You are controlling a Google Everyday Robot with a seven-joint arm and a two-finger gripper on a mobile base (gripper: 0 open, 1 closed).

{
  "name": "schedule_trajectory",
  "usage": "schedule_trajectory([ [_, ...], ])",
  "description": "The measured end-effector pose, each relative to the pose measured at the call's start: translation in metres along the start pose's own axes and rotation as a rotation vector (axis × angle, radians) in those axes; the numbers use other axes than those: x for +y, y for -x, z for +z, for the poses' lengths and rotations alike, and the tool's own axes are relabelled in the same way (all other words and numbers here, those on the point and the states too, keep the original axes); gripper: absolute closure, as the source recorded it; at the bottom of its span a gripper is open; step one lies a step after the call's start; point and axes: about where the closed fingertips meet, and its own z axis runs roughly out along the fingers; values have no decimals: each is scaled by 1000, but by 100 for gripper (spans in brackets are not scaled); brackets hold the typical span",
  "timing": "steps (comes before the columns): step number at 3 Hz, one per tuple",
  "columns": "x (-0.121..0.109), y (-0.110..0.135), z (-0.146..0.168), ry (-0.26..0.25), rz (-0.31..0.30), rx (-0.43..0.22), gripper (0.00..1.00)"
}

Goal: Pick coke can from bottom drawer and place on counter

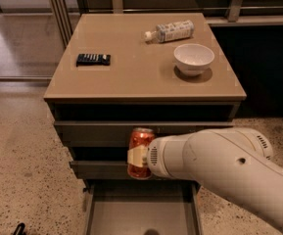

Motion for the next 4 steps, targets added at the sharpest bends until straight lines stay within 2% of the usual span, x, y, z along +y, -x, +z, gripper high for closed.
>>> schedule_trajectory([
  [1,13,58,-40,-55,-55,-112,100],
  [2,37,102,-74,-87,-106,-191,100],
  [3,56,143,-95,-92,-127,-231,100],
  [4,64,151,-102,-89,-137,-246,100],
])
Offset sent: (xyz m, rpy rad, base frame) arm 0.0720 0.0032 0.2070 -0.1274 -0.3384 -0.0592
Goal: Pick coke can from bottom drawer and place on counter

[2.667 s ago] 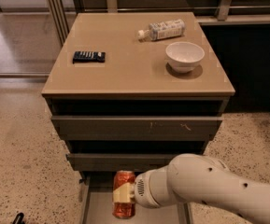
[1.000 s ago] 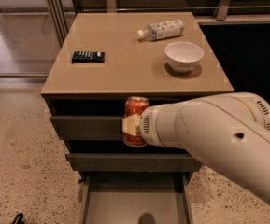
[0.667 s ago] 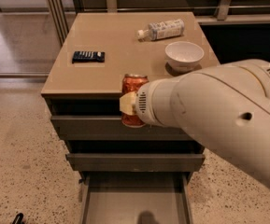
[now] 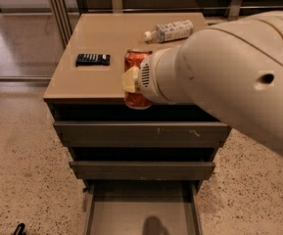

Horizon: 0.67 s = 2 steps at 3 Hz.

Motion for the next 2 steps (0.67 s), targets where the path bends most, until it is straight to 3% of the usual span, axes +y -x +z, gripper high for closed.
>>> schedule_trajectory([
  [2,8,2,17,8,37,-10,100],
])
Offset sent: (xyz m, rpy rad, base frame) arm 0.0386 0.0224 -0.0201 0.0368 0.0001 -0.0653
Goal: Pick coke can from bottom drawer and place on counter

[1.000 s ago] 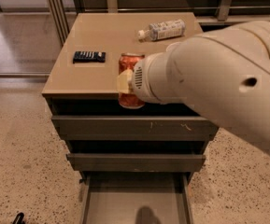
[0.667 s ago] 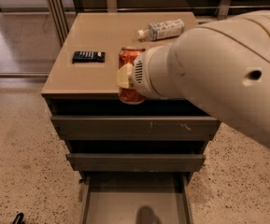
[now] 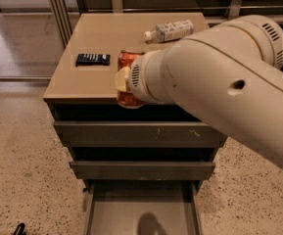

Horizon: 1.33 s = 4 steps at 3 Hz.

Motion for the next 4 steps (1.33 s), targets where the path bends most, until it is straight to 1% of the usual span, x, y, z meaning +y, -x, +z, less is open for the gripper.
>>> schedule_trajectory([
  [1,7,27,28,-5,-1,-14,100],
  [2,12,55,56,-21,-45,-12,100],
  [3,1,83,85,-78,-79,16,100],
  [4,-4,98,100,-105,-83,27,100],
])
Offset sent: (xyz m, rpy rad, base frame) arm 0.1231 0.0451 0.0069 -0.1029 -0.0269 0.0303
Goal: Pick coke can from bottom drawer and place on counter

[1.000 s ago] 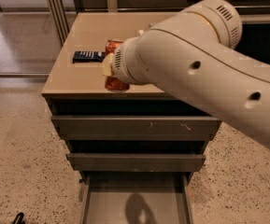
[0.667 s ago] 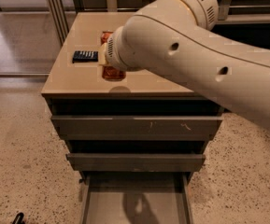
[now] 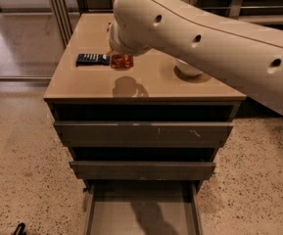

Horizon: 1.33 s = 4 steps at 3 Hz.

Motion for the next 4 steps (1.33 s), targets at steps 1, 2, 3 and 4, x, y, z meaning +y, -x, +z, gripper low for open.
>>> schedule_trajectory([
  [1,-10,13,18,-31,-3,39,100],
  [2,-31,9,36,-62,11,90,100],
  [3,-34,9,38,-66,14,96,84],
  [4,-34,9,38,-66,14,96,61],
])
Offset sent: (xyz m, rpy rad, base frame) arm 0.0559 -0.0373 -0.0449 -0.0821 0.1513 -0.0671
